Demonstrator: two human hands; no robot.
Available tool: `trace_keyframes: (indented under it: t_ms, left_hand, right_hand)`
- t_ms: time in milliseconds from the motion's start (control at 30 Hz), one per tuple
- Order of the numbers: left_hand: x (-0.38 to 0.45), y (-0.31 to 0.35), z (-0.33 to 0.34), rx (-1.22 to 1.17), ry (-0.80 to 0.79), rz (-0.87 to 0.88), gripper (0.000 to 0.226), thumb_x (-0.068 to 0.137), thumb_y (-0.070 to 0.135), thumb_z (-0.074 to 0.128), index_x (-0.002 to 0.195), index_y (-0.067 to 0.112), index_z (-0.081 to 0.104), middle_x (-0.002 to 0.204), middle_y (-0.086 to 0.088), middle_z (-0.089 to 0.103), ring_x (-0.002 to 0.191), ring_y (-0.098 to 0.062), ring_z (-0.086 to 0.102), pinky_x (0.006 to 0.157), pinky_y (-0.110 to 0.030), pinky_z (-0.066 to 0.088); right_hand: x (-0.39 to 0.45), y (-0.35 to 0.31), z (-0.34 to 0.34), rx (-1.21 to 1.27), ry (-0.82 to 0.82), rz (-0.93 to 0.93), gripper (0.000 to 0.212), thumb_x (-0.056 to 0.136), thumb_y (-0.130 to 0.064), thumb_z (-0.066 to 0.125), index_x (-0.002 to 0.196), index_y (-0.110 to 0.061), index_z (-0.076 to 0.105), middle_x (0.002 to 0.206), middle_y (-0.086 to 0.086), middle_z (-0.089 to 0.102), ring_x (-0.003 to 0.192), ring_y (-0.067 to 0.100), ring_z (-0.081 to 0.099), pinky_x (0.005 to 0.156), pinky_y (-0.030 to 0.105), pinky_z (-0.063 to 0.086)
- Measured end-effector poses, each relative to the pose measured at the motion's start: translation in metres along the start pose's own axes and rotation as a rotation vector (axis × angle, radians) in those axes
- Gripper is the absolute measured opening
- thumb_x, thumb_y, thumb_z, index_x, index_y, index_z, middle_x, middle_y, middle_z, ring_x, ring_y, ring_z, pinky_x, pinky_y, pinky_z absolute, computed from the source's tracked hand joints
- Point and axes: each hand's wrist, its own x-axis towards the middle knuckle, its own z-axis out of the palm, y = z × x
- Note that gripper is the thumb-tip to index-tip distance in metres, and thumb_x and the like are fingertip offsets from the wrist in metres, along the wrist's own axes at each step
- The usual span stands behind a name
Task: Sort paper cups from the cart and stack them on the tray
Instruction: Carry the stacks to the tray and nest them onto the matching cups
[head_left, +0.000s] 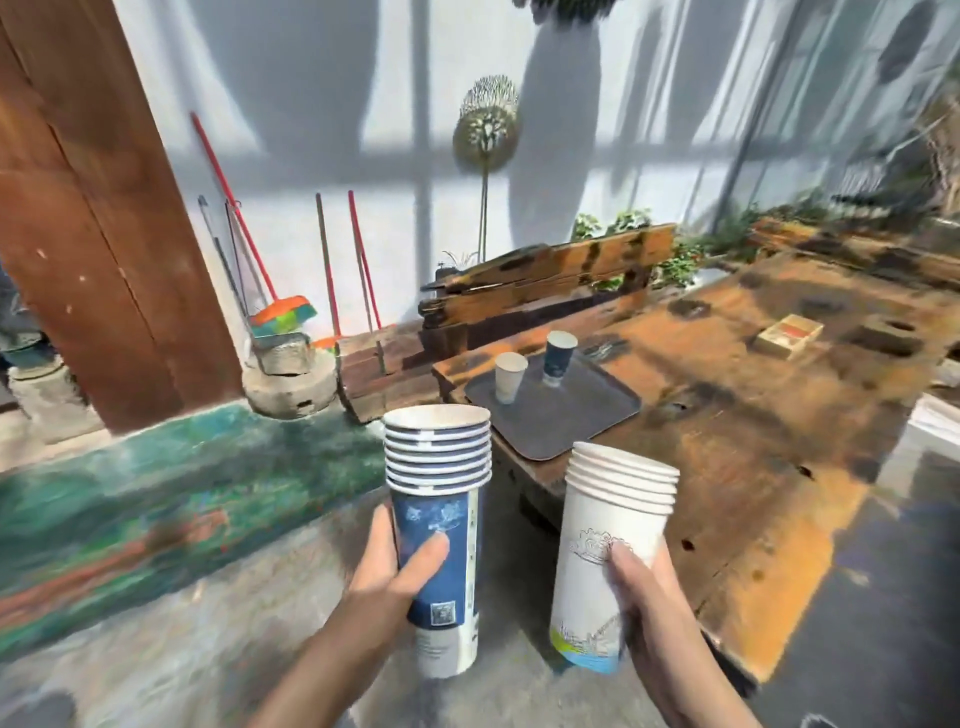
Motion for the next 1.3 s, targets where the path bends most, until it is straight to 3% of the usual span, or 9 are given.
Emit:
trace_keyframes:
  t_ms: [133, 267, 433, 700, 767, 867, 967, 1200, 1300]
  left_hand:
    - [0.039, -0.003, 0.03, -0.013, 0.023, -0.034, 0.048, 0.061, 0.047, 0.074, 0.106, 0.048, 0.058, 0.115, 0.015, 0.071, 0.109, -0.013, 0.066, 0.092, -0.042, 0.051]
    - [0.077, -0.009, 0.041, -0.03, 0.016, -0.041, 0.059, 0.06, 0.045, 0.075, 0.116, 0.043, 0.055, 0.117, 0.015, 0.07, 0.107, -0.009, 0.066, 0.082, -0.028, 0.054]
    - [0.141, -0.018, 0.037, 0.014, 0.019, -0.012, 0.08, 0.057, 0.042, 0.08, 0.129, 0.036, 0.046, 0.118, 0.022, 0.067, 0.109, -0.001, 0.063, 0.074, -0.014, 0.054]
    - [0.262, -0.025, 0.021, 0.053, -0.034, -0.069, 0.069, 0.057, 0.037, 0.084, 0.117, 0.036, 0.051, 0.111, 0.021, 0.07, 0.099, 0.003, 0.065, 0.071, -0.01, 0.052]
    - [0.288, -0.029, 0.021, 0.062, -0.04, -0.084, 0.065, 0.059, 0.031, 0.086, 0.114, 0.036, 0.051, 0.107, 0.02, 0.07, 0.096, 0.005, 0.066, 0.069, -0.009, 0.052]
    - [0.329, -0.038, 0.026, 0.105, -0.044, -0.101, 0.072, 0.06, 0.02, 0.087, 0.119, 0.034, 0.049, 0.111, 0.019, 0.069, 0.098, 0.004, 0.065, 0.07, -0.009, 0.052]
    - [0.366, -0.05, 0.038, 0.15, -0.038, -0.107, 0.085, 0.053, 0.019, 0.086, 0.128, 0.022, 0.047, 0.12, 0.005, 0.066, 0.103, -0.002, 0.065, 0.075, -0.012, 0.052]
    - [0.447, -0.096, 0.084, 0.231, 0.05, -0.152, 0.097, 0.043, 0.032, 0.086, 0.13, 0.018, 0.045, 0.123, -0.003, 0.065, 0.112, -0.015, 0.062, 0.097, -0.034, 0.048]
    - [0.476, -0.124, 0.103, 0.257, 0.109, -0.195, 0.088, 0.047, 0.028, 0.088, 0.124, 0.025, 0.047, 0.118, 0.005, 0.066, 0.105, -0.002, 0.063, 0.086, -0.018, 0.049]
  right_hand:
    - [0.036, -0.007, -0.032, 0.019, 0.023, -0.003, 0.058, 0.064, -0.049, 0.078, 0.118, -0.044, 0.058, 0.123, -0.005, 0.068, 0.113, 0.014, 0.064, 0.084, 0.028, 0.053]
    - [0.074, -0.007, -0.048, 0.012, 0.07, -0.018, 0.052, 0.072, -0.036, 0.069, 0.121, -0.041, 0.053, 0.123, -0.006, 0.068, 0.116, 0.016, 0.062, 0.098, 0.04, 0.045]
    - [0.129, -0.004, -0.059, -0.009, 0.096, 0.004, 0.071, 0.057, -0.051, 0.081, 0.122, -0.042, 0.054, 0.124, -0.003, 0.067, 0.118, 0.022, 0.06, 0.099, 0.049, 0.045]
    - [0.233, 0.001, -0.067, -0.036, 0.185, -0.044, 0.058, 0.072, -0.033, 0.073, 0.126, -0.033, 0.052, 0.12, -0.006, 0.069, 0.107, 0.012, 0.066, 0.071, 0.021, 0.055]
    - [0.254, 0.002, -0.07, -0.028, 0.22, -0.057, 0.052, 0.076, -0.024, 0.067, 0.126, -0.029, 0.051, 0.121, -0.004, 0.069, 0.106, 0.011, 0.066, 0.072, 0.021, 0.055]
    - [0.289, 0.003, -0.078, -0.067, 0.272, -0.083, 0.062, 0.074, -0.02, 0.072, 0.13, -0.024, 0.048, 0.127, -0.001, 0.065, 0.114, 0.013, 0.06, 0.087, 0.029, 0.049]
    - [0.325, 0.005, -0.092, -0.116, 0.278, -0.104, 0.066, 0.071, -0.02, 0.074, 0.132, -0.025, 0.047, 0.127, -0.006, 0.064, 0.116, 0.01, 0.059, 0.092, 0.032, 0.043]
    - [0.43, 0.014, -0.144, -0.207, 0.256, -0.052, 0.067, 0.065, -0.023, 0.083, 0.121, -0.039, 0.05, 0.117, -0.017, 0.067, 0.108, 0.0, 0.062, 0.085, 0.023, 0.047]
    - [0.479, 0.017, -0.166, -0.261, 0.217, -0.028, 0.078, 0.058, -0.036, 0.086, 0.125, -0.038, 0.046, 0.119, -0.017, 0.065, 0.107, -0.003, 0.061, 0.083, 0.018, 0.049]
